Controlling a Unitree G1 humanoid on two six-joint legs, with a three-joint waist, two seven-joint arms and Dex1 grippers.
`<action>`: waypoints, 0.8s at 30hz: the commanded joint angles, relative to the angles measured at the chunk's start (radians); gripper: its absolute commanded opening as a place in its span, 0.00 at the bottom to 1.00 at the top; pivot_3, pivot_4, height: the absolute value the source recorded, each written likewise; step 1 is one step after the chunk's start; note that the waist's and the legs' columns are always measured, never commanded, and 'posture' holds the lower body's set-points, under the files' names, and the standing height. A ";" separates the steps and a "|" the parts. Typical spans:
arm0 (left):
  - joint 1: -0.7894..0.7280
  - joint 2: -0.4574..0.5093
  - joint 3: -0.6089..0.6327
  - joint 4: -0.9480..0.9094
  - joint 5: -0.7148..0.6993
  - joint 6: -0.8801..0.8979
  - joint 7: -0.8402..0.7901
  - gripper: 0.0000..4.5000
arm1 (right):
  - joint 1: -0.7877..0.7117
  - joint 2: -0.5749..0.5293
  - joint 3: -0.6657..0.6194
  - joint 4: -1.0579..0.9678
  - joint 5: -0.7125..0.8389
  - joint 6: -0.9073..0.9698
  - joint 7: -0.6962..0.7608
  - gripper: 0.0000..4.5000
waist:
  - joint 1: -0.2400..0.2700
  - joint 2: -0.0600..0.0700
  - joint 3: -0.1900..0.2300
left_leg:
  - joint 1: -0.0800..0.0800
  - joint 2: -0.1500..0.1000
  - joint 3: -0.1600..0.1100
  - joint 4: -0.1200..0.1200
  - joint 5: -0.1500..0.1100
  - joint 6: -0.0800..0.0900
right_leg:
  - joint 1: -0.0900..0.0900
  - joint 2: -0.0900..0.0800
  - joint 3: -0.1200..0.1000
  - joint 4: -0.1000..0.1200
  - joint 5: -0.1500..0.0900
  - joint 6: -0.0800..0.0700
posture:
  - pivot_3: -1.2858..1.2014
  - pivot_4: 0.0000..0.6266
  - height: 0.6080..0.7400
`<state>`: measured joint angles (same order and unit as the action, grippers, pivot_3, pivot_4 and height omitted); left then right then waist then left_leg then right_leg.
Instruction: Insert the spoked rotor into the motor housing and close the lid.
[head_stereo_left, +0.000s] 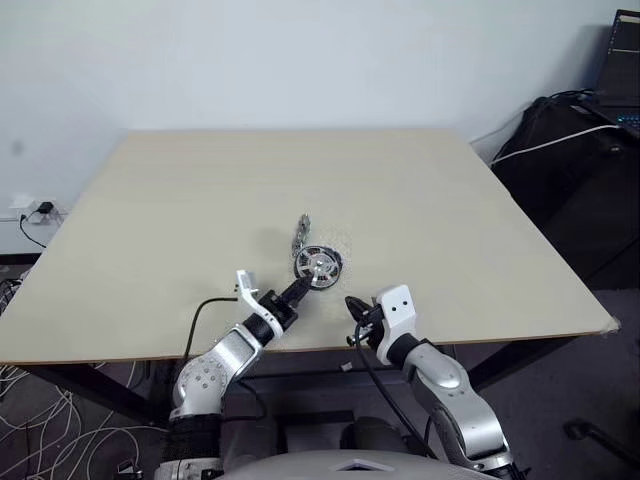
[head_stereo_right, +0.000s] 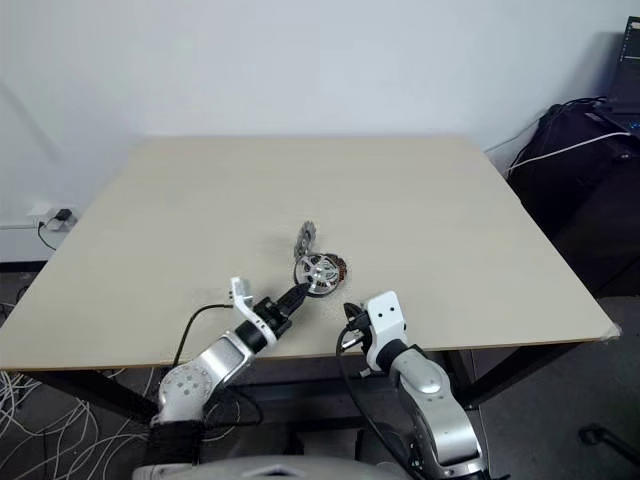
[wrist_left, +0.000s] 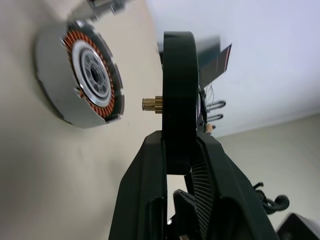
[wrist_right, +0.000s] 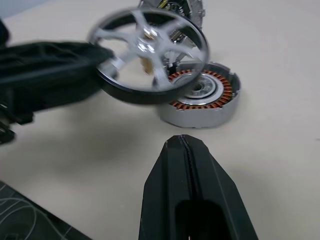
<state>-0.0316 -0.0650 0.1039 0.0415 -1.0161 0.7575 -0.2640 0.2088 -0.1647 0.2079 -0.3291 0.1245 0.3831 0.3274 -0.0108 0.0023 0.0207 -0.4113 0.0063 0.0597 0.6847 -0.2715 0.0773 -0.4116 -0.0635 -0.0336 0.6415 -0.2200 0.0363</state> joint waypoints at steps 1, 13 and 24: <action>-0.052 -0.065 -0.022 0.029 0.029 -0.020 -0.006 0.09 | 0.001 0.000 -0.006 -0.053 0.004 -0.006 -0.011 0.00 | 0.000 0.000 0.000 | 0.000 0.000 0.000 0.000 0.000 0.000 | 0.000 0.000 0.000 0.000 0.000 0.000 | 0.52 0.00 1.00; -0.150 -0.135 -0.009 0.143 0.048 -0.124 0.031 0.09 | 0.014 -0.002 -0.001 -0.068 0.001 -0.010 -0.029 0.00 | 0.002 0.000 0.000 | 0.000 0.000 0.000 0.000 0.000 -0.001 | 0.000 -0.001 0.000 0.000 0.000 0.000 | 0.52 0.00 1.00; -0.212 -0.179 -0.013 0.232 0.021 -0.134 0.012 0.09 | 0.017 -0.004 0.001 -0.071 0.000 -0.011 -0.028 0.00 | 0.000 0.000 0.000 | 0.000 0.000 0.000 0.000 0.001 0.002 | 0.000 0.000 0.000 0.000 0.000 0.000 | 0.52 0.00 1.00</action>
<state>-0.2363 -0.0785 0.1063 0.2745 -0.9776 0.6276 -0.2323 0.2320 -0.1692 0.2087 -0.3610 0.1221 0.3829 0.3009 -0.0107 0.0021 0.0208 -0.4116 0.0065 0.0596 0.6849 -0.2701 0.0799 -0.4115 -0.0630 -0.0331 0.6415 -0.2197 0.0363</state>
